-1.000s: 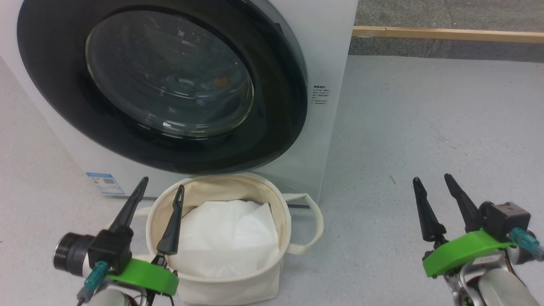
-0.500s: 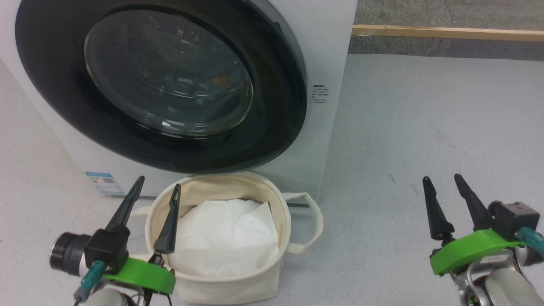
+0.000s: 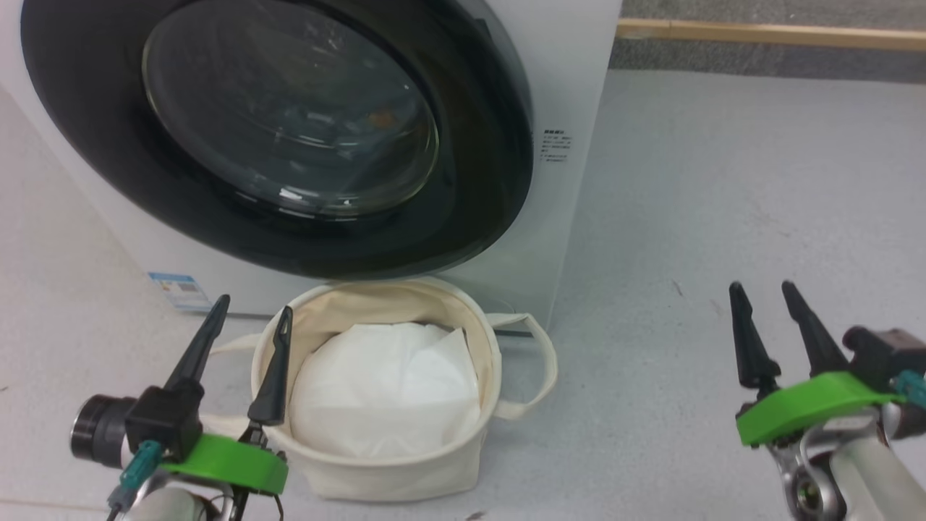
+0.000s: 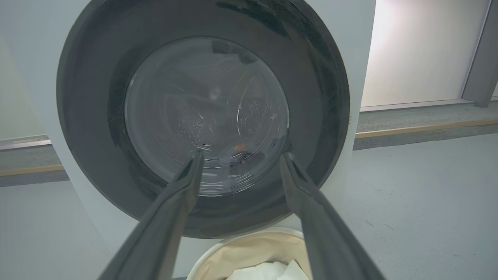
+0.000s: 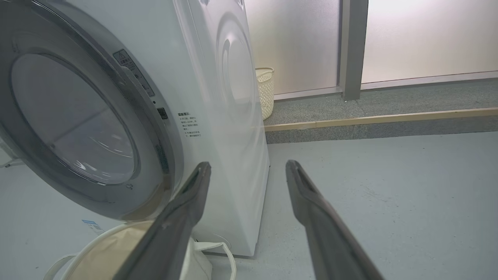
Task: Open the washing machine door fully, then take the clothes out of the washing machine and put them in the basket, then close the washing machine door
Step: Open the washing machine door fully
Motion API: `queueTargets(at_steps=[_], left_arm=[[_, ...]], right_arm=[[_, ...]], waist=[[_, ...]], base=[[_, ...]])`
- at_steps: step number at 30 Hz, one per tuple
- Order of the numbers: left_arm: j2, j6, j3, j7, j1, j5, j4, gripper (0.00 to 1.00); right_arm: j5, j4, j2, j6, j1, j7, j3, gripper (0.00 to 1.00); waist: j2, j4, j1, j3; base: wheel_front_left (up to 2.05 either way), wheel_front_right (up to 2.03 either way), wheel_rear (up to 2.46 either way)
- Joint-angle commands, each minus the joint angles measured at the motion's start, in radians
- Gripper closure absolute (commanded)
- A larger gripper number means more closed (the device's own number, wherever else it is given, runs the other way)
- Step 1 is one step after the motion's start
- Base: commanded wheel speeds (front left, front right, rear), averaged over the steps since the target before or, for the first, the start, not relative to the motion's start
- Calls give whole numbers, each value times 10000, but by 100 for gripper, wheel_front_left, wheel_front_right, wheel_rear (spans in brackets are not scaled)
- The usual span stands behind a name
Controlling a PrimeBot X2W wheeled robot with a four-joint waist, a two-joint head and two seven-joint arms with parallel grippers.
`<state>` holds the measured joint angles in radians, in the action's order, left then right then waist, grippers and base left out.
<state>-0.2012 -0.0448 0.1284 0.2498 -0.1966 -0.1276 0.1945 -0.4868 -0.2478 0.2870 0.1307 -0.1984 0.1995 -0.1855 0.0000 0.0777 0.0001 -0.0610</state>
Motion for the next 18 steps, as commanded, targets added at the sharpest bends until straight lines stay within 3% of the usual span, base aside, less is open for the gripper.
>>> queueTargets(at_steps=[1, 9, 10, 11, 12, 18], left_arm=[[-152, -4, -485, 120, -538, -78, -370, 0], [-90, -83, -679, 120, -686, -102, -446, 0], [-76, -95, -698, 120, -708, -97, -454, 0], [-61, -107, -716, 120, -723, -94, -459, 0], [-49, -118, -738, 120, -739, -90, -461, 0], [2, -176, -833, 120, -840, -16, -479, 0]], right_arm=[[-97, 245, 89, 0, -501, 156, -77, 0], [-626, -8, 161, 0, -1050, 320, -99, 0], [-817, -37, 149, 0, -1134, 337, -93, 24], [-962, -73, 181, 0, -1215, 353, -97, 80], [-1059, -120, 229, 0, -1300, 363, -111, 99], [-2319, -244, 357, 0, -1875, 358, -181, 100]], waist=[[0, 80, 0, -162], [0, 289, 0, -597], [0, 314, 0, -646], [0, 339, 0, -694], [0, 359, 0, -739], [0, 456, 0, -1037]], base=[[0, 0, 0], [0, 0, 0], [0, 0, 0], [0, 0, 0], [0, 0, 0], [0, 0, 0]])
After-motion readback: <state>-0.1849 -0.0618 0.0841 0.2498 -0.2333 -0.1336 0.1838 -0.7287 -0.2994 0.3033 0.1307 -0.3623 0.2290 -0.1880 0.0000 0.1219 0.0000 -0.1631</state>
